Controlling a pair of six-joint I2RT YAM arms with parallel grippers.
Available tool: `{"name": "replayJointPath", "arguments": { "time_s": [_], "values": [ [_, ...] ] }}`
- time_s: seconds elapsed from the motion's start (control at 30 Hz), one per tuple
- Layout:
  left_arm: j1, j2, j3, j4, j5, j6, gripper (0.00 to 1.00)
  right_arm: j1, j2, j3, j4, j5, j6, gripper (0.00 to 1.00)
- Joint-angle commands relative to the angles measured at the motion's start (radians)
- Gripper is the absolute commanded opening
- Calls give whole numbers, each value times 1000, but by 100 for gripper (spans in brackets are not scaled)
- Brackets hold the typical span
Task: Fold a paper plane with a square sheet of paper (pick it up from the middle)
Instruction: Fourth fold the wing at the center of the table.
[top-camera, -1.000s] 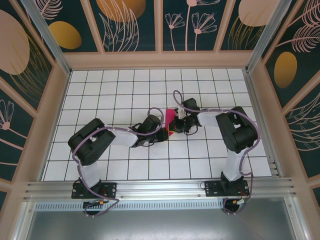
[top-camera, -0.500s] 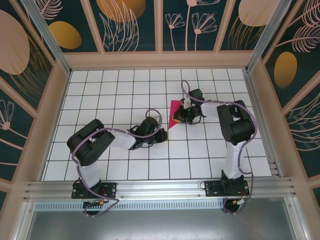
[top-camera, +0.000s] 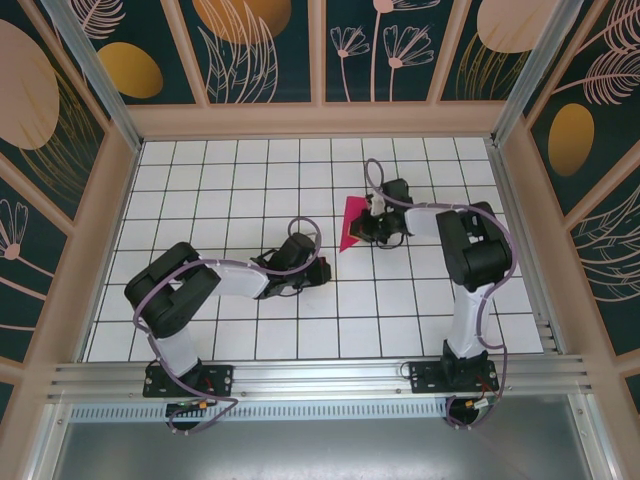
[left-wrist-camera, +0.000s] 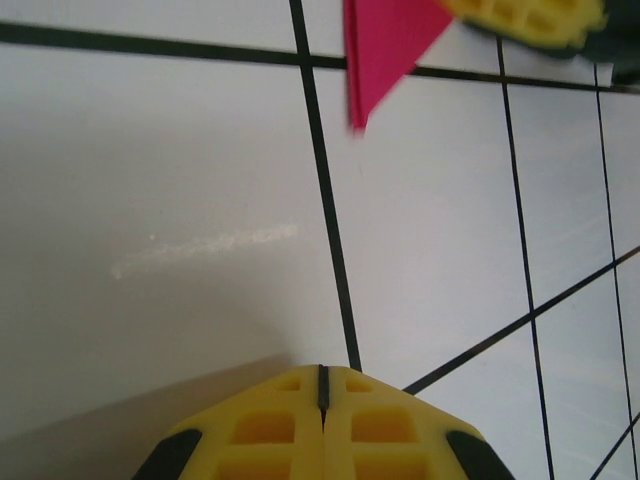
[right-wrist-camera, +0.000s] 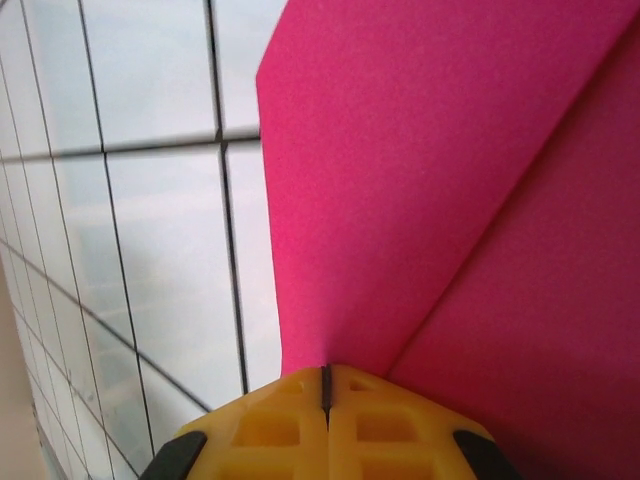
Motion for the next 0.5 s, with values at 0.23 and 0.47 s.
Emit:
{"name": "replayJointPath", "arguments": {
  "time_s": [0.23, 0.47],
  "values": [
    [-3, -9, -30, 125, -34, -38, 0, 153, -133, -213, -10, -13, 91, 0],
    [-4, 44, -16, 145, 24, -50, 0, 163, -123, -204, -4, -9, 100, 0]
  ]
}}
